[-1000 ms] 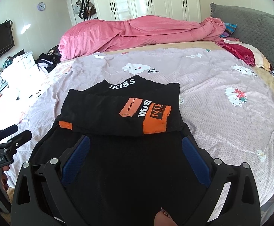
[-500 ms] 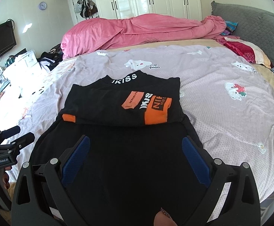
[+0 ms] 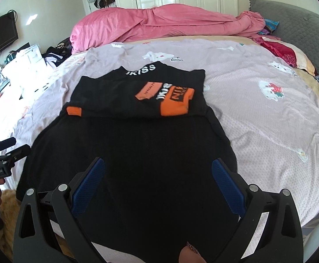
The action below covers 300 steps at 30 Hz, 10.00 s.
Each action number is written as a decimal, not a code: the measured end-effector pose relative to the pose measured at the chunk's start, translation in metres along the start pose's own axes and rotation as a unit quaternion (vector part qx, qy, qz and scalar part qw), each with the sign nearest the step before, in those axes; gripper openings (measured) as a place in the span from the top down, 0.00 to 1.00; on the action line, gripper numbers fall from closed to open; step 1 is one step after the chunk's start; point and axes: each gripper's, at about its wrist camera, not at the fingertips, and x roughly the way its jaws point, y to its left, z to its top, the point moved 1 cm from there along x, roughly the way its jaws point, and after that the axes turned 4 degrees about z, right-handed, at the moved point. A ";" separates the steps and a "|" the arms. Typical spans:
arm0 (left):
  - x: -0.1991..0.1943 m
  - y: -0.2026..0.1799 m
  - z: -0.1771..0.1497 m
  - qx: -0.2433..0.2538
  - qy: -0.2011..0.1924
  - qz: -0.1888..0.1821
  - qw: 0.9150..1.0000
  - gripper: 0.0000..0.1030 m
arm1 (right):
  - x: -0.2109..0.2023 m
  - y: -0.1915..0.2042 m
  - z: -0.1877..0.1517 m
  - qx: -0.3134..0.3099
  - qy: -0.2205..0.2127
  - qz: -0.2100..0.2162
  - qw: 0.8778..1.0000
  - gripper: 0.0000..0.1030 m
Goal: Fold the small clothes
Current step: 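Move both tools to the black shirt's hem, then grasp the hem with the left tool while the right tool grasps it too, then lift the hem with both tools and fold it up toward the collar, then lower the hem onto the collar and open both tools, then grasp the folded shirt edge with both tools and straighten it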
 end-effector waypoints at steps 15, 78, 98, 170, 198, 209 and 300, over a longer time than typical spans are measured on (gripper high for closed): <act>-0.002 0.014 -0.020 -0.013 0.021 0.006 1.000 0.09 | -0.010 -0.023 -0.029 0.011 0.018 -0.020 1.000 0.05; 0.031 0.013 -0.040 0.022 0.139 -0.051 0.989 0.94 | -0.018 -0.096 -0.085 0.066 0.030 0.074 0.995 0.91; 0.018 0.020 0.020 -0.054 0.050 -0.088 0.993 0.96 | -0.021 -0.120 -0.029 0.097 -0.035 0.066 0.992 0.91; -0.024 0.050 0.118 -0.127 -0.070 -0.116 0.983 0.97 | -0.048 -0.115 0.096 0.140 -0.188 0.115 0.965 0.92; 0.083 0.032 0.158 -0.079 -0.049 -0.020 0.995 0.96 | 0.069 -0.122 0.146 0.087 -0.127 0.025 0.988 0.91; 0.116 0.030 0.155 -0.073 -0.036 0.002 0.997 0.94 | 0.103 -0.125 0.143 0.078 -0.091 0.008 0.993 0.88; 0.138 0.067 0.110 -0.127 0.036 -0.018 0.991 0.39 | 0.127 -0.126 0.089 0.094 -0.007 0.016 0.995 0.36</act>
